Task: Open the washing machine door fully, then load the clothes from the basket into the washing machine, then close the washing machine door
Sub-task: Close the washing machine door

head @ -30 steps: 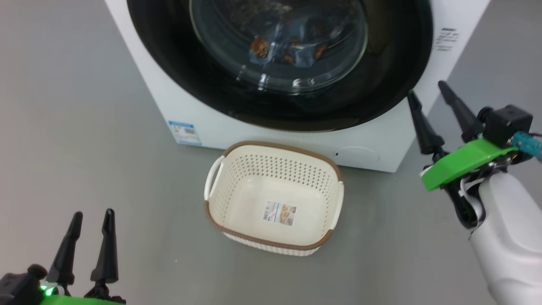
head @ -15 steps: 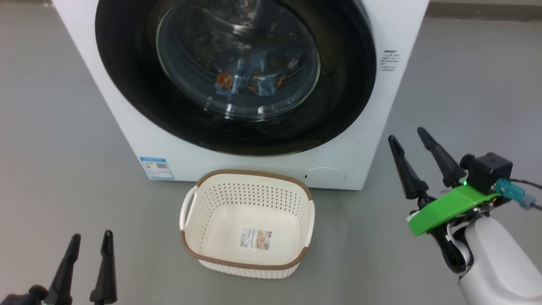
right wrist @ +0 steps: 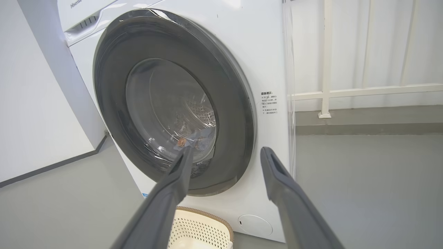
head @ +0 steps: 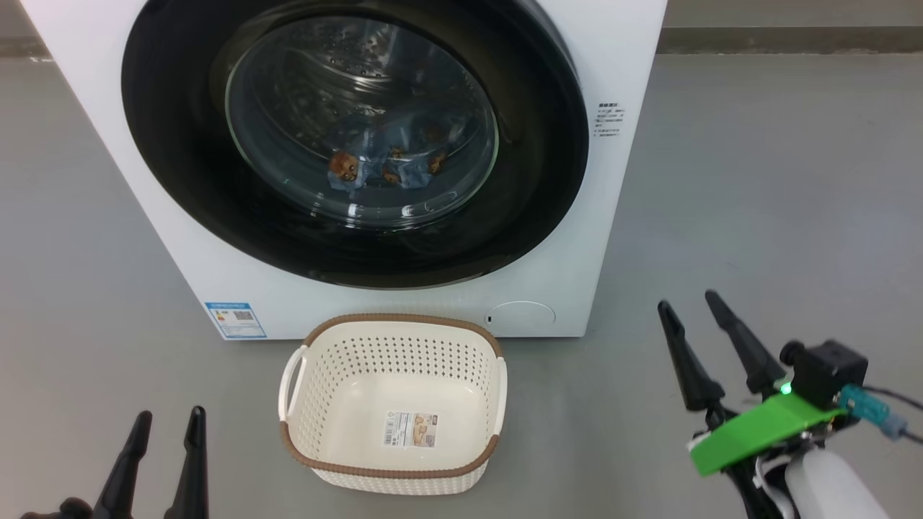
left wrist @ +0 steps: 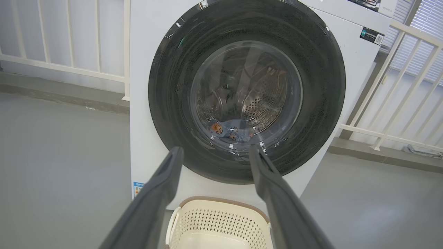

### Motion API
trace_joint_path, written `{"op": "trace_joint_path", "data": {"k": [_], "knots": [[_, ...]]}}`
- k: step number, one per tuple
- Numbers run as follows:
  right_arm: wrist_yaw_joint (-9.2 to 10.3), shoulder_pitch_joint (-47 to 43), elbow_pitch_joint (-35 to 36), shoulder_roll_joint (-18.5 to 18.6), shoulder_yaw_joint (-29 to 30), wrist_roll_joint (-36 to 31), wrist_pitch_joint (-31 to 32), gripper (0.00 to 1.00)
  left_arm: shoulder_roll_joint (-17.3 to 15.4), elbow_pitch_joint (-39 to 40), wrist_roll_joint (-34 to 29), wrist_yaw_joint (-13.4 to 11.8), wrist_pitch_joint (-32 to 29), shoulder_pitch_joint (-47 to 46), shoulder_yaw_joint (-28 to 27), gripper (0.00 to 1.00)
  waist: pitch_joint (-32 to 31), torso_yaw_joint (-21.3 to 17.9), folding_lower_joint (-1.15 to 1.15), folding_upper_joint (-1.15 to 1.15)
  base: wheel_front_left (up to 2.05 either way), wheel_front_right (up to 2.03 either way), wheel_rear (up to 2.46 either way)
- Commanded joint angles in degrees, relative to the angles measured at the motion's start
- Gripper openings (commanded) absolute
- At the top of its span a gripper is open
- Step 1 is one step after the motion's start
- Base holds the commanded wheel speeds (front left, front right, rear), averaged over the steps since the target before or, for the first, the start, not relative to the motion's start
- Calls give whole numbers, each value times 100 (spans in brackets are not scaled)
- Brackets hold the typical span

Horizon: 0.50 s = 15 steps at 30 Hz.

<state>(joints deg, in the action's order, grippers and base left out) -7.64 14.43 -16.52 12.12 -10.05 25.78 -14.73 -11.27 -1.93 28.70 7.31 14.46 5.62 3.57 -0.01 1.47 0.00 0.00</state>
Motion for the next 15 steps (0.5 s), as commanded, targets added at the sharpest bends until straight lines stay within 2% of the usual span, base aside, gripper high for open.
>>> {"op": "trace_joint_path", "data": {"k": [1,7,15], "knots": [[15,-142,236,-54,-56,-41,-27,100,-210,196,146,18,54,-116,-135,100,-9,-39,0,0,0,0,0],[15,-651,451,-231,183,-156,-27,100,-376,253,377,18,54,-50,21,100,-22,-68,0,0,0,0,0],[15,-902,535,-378,372,-288,-27,100,-385,261,423,18,54,-25,38,100,-36,-89,0,0,0,0,0]]}}
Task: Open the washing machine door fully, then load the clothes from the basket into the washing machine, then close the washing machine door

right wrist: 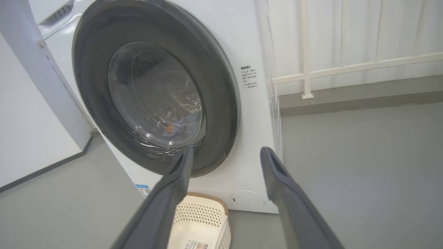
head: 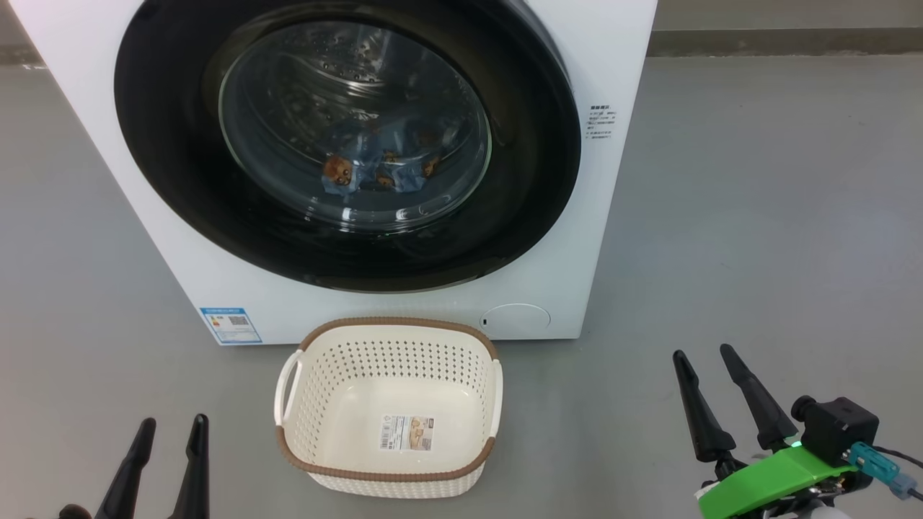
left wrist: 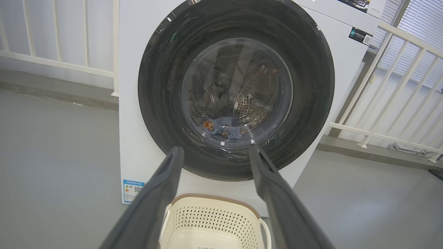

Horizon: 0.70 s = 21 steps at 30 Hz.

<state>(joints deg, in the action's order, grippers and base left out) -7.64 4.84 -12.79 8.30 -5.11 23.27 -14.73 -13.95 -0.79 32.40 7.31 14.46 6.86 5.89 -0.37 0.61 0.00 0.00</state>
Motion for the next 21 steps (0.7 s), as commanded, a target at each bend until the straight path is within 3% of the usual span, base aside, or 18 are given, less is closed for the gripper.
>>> {"op": "trace_joint_path", "data": {"k": [1,21], "knots": [[15,41,167,-7,-113,-55,-27,100,-111,149,56,18,54,-150,-193,100,-2,-7,0,0,0,0,0],[15,41,166,-79,-21,-192,-27,100,-62,164,-91,18,54,-191,-147,100,-27,17,0,0,0,0,0]]}}
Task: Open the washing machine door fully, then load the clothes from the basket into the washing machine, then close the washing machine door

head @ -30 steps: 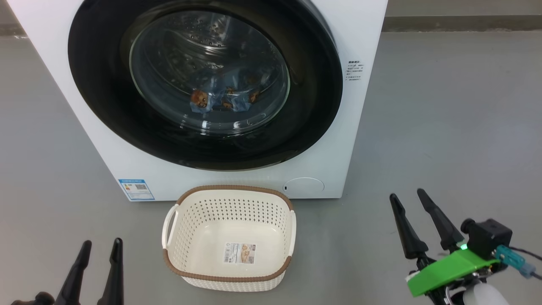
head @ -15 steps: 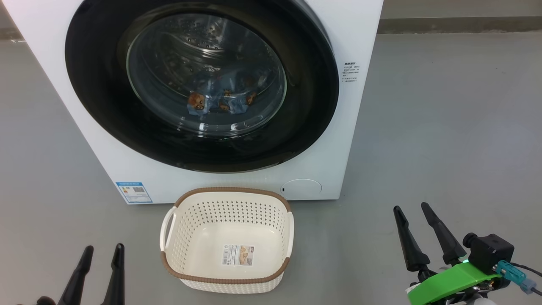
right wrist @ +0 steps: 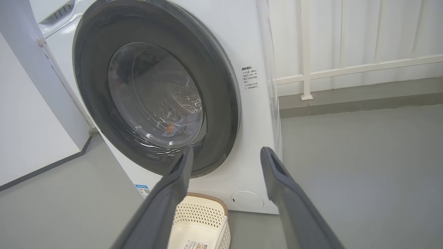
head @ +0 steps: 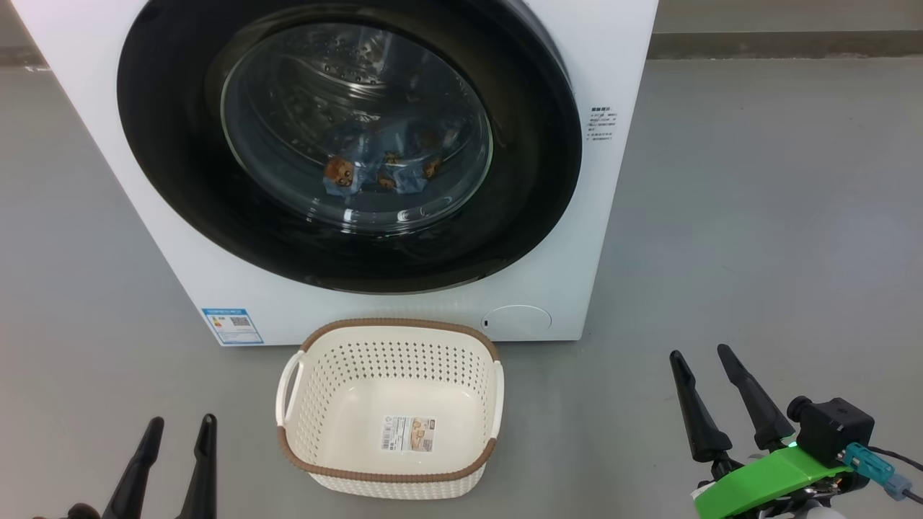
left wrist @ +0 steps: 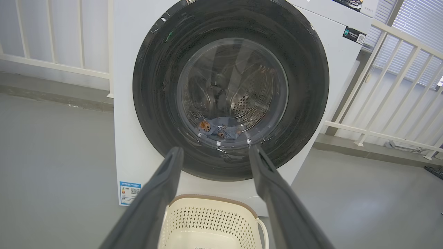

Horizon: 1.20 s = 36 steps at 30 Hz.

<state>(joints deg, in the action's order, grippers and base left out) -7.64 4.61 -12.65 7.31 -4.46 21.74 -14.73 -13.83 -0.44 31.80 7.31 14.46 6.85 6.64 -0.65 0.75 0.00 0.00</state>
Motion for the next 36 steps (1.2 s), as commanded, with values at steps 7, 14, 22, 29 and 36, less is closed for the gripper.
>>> {"op": "trace_joint_path", "data": {"k": [7,14,22,29,36], "knots": [[15,69,141,-4,-89,-68,-27,100,-50,121,-60,18,54,-192,-255,100,6,5,0,0,0,0,0],[15,68,130,-12,-62,-120,-27,100,-44,113,-73,18,54,-204,-280,100,25,10,0,0,0,0,0],[15,73,123,-40,-9,-186,-27,100,-28,112,-102,18,54,-213,-308,100,26,8,0,0,0,0,0],[15,71,131,-64,21,-226,-27,100,-36,151,-44,18,54,-205,-252,100,27,-6,0,0,0,0,0],[0,-128,-338,-99,137,-100,18,0,288,-313,22,-2,-42,19,52,0,28,-7,0,0,0,0,0]]}}
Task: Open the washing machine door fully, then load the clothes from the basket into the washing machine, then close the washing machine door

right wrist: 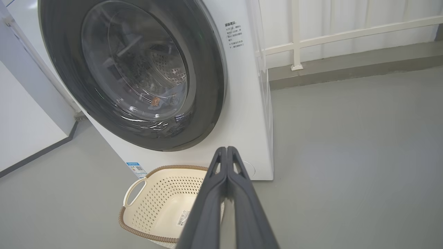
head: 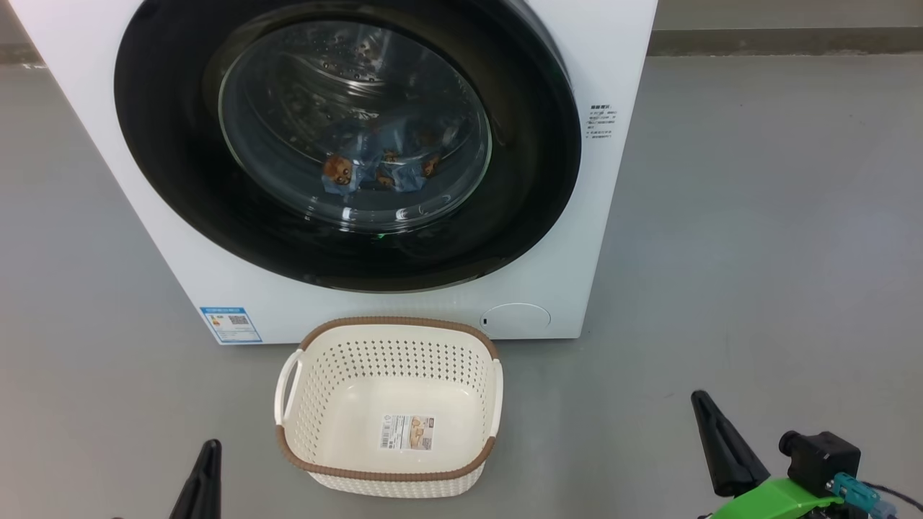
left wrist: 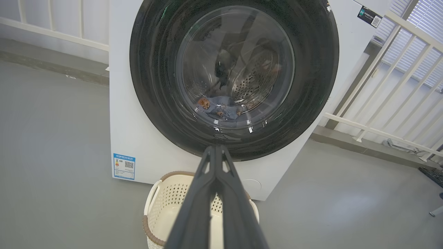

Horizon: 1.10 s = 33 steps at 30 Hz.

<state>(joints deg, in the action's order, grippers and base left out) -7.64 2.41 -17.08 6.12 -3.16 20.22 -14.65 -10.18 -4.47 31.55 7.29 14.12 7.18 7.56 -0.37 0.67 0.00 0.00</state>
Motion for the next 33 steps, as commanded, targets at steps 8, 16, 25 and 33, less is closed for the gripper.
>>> {"op": "trace_joint_path", "data": {"k": [8,16,25,33], "knots": [[1,104,123,-1,66,514,144,0,-39,35,450,-5,-126,-90,-111,0,-5,-5,-4,0,0,0,0],[2,132,129,-22,127,976,278,0,1,-41,852,-5,-245,-183,-182,0,5,-9,0,0,0,0,0],[3,156,140,-45,196,1495,430,0,47,-125,1303,-1,-380,-283,-265,0,8,-14,0,0,0,0,0],[4,174,150,-64,249,1898,548,0,83,-189,1653,1,-487,-360,-330,0,11,-18,0,0,0,0,0]]}}
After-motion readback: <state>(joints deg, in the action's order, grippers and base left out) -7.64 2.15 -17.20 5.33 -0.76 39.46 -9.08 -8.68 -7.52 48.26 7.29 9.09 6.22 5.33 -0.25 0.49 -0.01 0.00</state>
